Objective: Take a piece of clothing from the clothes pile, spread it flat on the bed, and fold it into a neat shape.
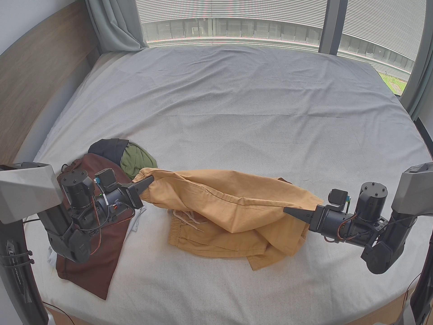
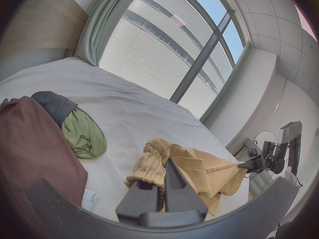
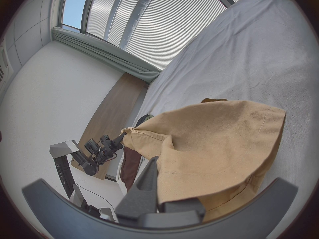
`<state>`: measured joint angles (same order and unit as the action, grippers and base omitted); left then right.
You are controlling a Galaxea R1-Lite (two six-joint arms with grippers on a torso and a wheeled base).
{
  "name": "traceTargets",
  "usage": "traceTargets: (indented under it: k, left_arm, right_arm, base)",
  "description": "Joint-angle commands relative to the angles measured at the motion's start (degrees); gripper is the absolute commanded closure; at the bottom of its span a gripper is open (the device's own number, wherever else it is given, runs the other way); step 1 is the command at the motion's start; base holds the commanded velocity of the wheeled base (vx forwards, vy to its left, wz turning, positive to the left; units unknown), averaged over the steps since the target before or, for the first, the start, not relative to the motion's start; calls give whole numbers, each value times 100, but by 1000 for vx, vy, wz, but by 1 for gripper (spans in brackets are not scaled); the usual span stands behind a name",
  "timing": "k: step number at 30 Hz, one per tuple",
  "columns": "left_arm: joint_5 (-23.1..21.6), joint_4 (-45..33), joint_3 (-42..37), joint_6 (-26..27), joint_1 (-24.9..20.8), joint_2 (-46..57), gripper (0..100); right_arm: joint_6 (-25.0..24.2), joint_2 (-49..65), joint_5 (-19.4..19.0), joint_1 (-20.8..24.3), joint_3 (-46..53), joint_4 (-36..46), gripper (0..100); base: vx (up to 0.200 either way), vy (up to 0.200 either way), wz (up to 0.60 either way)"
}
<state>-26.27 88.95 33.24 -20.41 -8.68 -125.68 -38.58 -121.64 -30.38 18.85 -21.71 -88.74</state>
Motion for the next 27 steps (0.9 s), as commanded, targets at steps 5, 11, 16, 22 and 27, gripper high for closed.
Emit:
traceTargets:
  k: [5,11,16,22,27]
  left_arm:
    - [-115,17,33,-7,33,167,100]
    - [-229,25,139,195,112,176,100]
    - [-432,17,191,353,270,176,100]
    - [-730,17,139,362,376,413,100]
    - [-766,17,121,353,437,510,100]
  right_arm:
    - [-53,378,-12,-30,123,5,100]
    - [18,641,-12,-4,185,23,100]
    - [18,940,-12,-4,220,32,100]
    - [18,1133,-29,5,299,32,100]
    - [18,1239,-38,-4,299,32,100]
  base:
    - [0,0,0]
    - [0,0,0]
    - [0,0,0]
    - [0,0,0]
    - [0,0,0]
